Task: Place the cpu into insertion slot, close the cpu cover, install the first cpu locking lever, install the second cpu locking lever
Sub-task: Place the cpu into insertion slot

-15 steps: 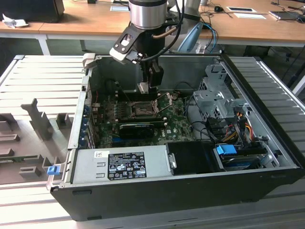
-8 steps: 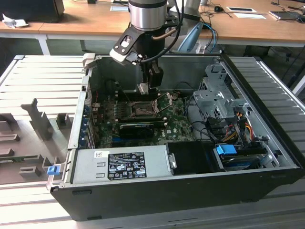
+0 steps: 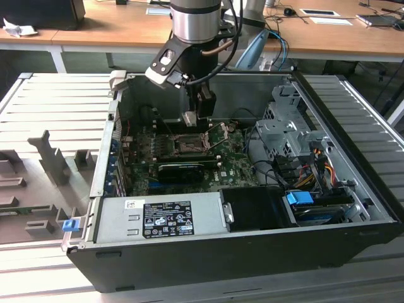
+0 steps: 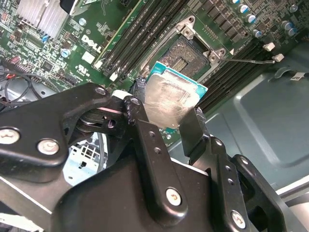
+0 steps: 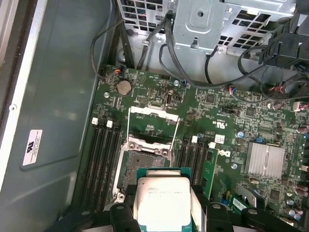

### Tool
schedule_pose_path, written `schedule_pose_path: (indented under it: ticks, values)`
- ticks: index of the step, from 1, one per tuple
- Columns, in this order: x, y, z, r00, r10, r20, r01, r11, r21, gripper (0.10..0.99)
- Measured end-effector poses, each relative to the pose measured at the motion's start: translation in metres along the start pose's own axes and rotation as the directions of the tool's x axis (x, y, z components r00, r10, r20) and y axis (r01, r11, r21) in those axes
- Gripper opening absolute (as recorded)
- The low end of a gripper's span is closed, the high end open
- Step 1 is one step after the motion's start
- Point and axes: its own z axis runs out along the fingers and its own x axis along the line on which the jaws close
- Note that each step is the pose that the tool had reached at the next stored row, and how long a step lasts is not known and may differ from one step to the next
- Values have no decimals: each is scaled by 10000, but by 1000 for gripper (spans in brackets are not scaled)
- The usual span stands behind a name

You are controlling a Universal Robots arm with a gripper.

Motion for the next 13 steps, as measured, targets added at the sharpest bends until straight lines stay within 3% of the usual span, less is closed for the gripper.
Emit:
schedule_pose_path:
  ticks: [13]
  values:
    - [-2, -6, 69, 9999, 102, 10, -102, 9999, -3, 525]
